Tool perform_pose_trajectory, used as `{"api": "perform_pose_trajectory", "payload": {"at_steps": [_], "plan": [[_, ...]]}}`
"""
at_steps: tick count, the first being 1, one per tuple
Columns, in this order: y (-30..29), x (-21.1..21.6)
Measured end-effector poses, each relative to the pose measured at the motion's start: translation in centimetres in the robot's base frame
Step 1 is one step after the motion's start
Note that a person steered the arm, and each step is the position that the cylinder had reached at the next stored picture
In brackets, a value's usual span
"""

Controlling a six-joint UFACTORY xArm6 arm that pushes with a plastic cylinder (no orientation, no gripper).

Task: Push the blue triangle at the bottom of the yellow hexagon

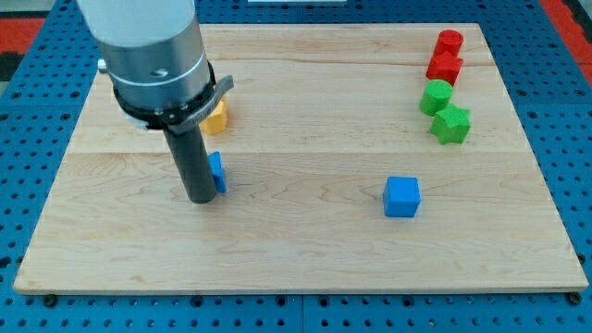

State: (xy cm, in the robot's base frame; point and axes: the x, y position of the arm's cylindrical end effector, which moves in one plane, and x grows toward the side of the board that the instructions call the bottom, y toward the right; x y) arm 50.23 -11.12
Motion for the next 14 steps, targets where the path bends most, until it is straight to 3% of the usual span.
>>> {"api": "perform_pose_trajectory", "payload": {"at_steps": [4, 7, 10, 14], "plan": [[1.4, -3.6], [7.6, -4.3], [3.8, -5.9], [3.8, -7.1]]}}
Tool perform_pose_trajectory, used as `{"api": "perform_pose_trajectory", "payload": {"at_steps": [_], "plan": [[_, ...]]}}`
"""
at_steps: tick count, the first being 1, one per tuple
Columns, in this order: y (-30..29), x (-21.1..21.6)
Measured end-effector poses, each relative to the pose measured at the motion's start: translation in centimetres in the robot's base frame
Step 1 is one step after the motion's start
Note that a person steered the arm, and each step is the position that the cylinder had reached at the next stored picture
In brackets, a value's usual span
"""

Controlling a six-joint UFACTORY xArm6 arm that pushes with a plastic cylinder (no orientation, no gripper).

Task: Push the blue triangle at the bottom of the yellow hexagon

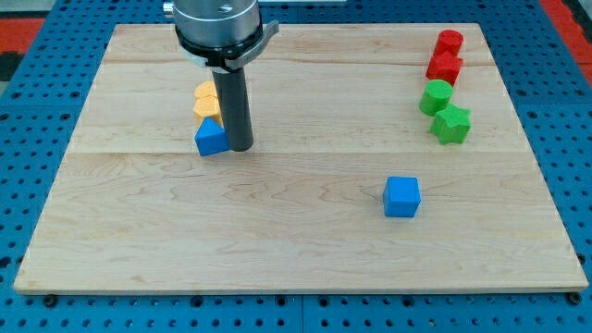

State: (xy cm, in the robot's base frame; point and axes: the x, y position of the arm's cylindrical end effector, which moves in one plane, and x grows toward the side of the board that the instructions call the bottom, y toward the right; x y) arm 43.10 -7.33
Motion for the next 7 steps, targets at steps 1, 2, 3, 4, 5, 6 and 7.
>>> {"api": "perform_pose_trajectory", "payload": {"at_steps": [1, 2, 3, 4, 5, 6, 7], "plan": [[0.0, -0.5], [-0.1, -0.8], [-1.3, -1.0], [-3.6, -2.1], [-2.8, -2.1], [1.2, -0.1], [0.7, 3.9]]}}
